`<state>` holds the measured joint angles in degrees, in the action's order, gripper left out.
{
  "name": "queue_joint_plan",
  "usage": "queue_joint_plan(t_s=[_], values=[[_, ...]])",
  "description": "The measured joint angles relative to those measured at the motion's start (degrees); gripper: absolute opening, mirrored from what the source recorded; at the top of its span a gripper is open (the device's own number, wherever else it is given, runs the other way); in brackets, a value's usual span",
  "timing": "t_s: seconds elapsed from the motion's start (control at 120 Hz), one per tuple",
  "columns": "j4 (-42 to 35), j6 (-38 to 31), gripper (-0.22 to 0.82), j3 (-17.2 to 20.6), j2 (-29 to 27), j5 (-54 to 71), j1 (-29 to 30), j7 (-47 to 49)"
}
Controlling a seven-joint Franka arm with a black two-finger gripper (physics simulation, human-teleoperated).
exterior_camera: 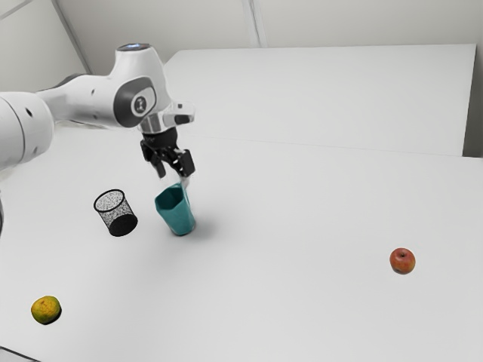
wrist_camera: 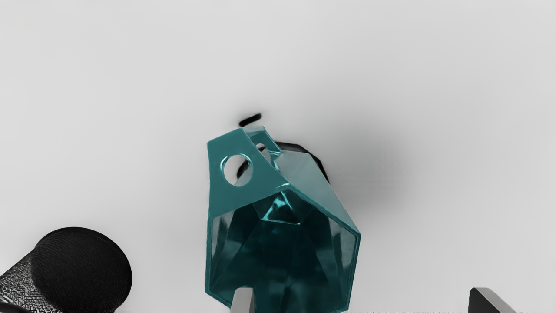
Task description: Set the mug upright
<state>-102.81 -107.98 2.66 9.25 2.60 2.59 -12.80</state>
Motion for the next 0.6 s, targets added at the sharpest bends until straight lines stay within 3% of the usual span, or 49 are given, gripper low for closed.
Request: queue_joint_plan(t_s=[0.217, 0.6], values=[[10.0, 8.3, 0.58, -1.2, -4.4, -0.6, 0.8, 0.3], [11.5, 15.0, 0.60, -1.2, -7.7, -0.7, -0.2, 0.5]])
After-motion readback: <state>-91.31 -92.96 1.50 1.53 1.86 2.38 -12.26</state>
